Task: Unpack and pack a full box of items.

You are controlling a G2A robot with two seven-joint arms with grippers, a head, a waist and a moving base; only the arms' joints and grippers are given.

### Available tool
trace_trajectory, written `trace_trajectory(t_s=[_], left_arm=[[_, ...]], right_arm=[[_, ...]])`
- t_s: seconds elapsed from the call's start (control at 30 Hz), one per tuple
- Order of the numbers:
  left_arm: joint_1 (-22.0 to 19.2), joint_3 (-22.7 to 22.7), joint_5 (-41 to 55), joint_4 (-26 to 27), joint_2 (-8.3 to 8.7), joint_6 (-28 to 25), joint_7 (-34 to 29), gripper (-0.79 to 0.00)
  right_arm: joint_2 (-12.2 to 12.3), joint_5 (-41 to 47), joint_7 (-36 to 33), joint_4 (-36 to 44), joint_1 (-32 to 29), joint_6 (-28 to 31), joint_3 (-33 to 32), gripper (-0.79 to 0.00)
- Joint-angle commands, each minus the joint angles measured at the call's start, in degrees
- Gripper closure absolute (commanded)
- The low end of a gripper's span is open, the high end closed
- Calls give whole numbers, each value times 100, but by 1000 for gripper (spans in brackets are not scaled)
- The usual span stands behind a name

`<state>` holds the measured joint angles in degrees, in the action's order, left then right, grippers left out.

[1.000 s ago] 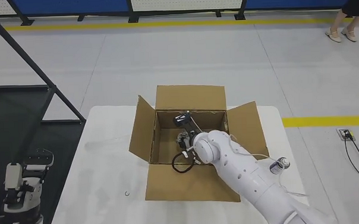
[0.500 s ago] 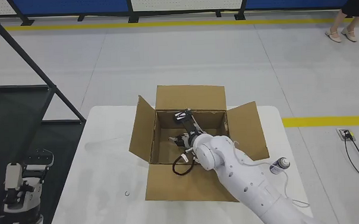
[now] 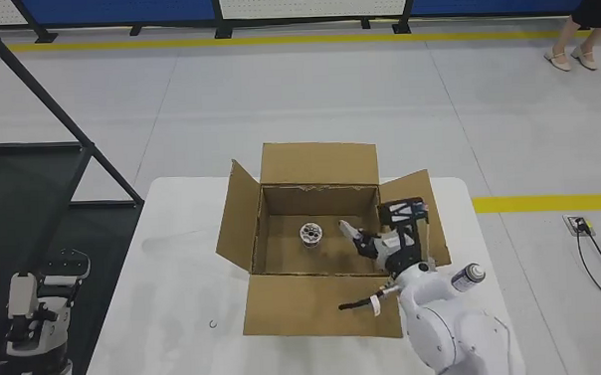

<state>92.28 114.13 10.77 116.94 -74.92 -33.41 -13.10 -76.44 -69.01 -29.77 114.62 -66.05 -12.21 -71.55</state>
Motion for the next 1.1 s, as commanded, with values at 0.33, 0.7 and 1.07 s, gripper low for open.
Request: trace_trajectory(t_s=[0.33, 0.7, 1.07], left_arm=[[0, 0, 0, 0, 0, 0, 0, -785], [0, 0, 0, 0, 0, 0, 0, -785], [0, 0, 0, 0, 0, 0, 0, -785]], right_arm=[[99, 1244, 1389, 1085, -2177, -68, -2329, -785], [174, 2208, 1073, -101, -2537, 762, -3485, -785], [174, 2208, 1073, -101, -2537, 762, -3485, -785]])
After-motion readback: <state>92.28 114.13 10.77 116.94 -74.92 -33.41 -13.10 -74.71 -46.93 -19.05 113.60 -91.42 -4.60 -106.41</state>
